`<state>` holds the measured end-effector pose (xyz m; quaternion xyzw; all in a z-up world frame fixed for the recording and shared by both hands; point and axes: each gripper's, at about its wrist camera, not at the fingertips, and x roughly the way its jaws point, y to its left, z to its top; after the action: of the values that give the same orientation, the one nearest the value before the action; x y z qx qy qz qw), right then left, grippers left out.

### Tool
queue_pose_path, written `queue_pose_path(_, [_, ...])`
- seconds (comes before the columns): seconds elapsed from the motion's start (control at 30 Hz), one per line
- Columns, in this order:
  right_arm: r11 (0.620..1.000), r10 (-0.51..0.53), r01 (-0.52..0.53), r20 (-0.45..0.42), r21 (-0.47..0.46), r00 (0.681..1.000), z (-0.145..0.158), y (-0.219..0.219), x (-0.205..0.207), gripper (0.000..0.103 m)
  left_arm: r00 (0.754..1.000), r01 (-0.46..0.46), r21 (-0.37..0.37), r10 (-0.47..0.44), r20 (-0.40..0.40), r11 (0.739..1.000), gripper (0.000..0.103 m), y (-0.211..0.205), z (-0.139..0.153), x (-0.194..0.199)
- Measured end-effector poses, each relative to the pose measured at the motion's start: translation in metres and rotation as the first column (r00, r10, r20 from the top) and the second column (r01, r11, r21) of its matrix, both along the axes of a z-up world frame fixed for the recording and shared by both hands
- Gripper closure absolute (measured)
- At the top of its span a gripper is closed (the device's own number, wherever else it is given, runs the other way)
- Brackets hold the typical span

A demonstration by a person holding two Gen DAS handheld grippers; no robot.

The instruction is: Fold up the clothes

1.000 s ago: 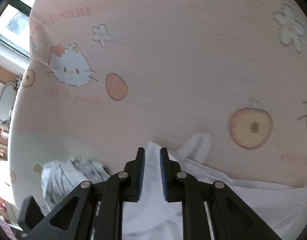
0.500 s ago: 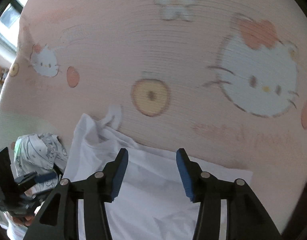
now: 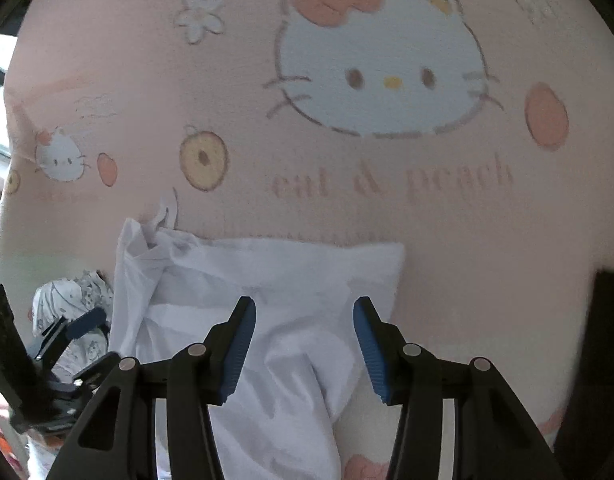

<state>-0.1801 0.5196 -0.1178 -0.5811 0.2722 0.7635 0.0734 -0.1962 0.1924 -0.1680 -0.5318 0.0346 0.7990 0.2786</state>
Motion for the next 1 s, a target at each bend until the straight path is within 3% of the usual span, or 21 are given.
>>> queue_pose_path(0.1, [0.997,-0.049,0.051,0.035,-0.062,0.998,-0.010,0.007,0.004,0.053,0.999,0.046,-0.001,-0.046,-0.013,0.999,0.030,0.021,-0.003,-0.002])
queue_pose_path(0.37, [0.998,-0.062,0.064,0.152,-0.005,0.986,-0.033,0.011,-0.001,0.053,0.990,0.136,0.003,-0.136,-0.028,0.991,0.030,0.066,-0.019,0.000])
queue_pose_path(0.57, [0.996,-0.082,0.085,0.180,-0.008,0.980,-0.044,0.016,-0.006,0.053,0.979,0.199,-0.022,-0.199,-0.033,0.980,0.030,0.090,-0.030,0.009])
queue_pose_path(0.67, [0.996,-0.088,0.089,0.176,0.002,0.980,-0.046,0.018,-0.007,0.053,0.965,0.248,-0.018,-0.249,-0.084,0.969,0.030,0.104,-0.027,0.019])
queue_pose_path(0.73, [0.996,-0.086,0.086,0.163,0.003,0.983,-0.046,0.022,-0.005,0.064,0.952,0.278,-0.014,-0.278,-0.127,0.960,0.030,0.112,-0.025,0.026])
queue_pose_path(0.8, [0.996,-0.083,0.084,0.146,0.003,0.986,-0.045,0.028,-0.002,0.090,0.945,0.298,-0.012,-0.297,-0.134,0.954,0.030,0.122,-0.027,0.030])
queue_pose_path(0.9, [0.998,-0.066,0.067,0.101,-0.004,0.993,-0.043,0.032,0.001,0.095,0.951,0.293,-0.014,-0.293,-0.100,0.956,0.030,0.135,-0.034,0.026])
queue_pose_path(1.0, [0.998,-0.069,0.070,0.038,-0.007,0.997,-0.035,0.035,0.004,0.096,0.962,0.271,0.032,-0.269,-0.052,0.962,0.030,0.143,-0.038,0.017])
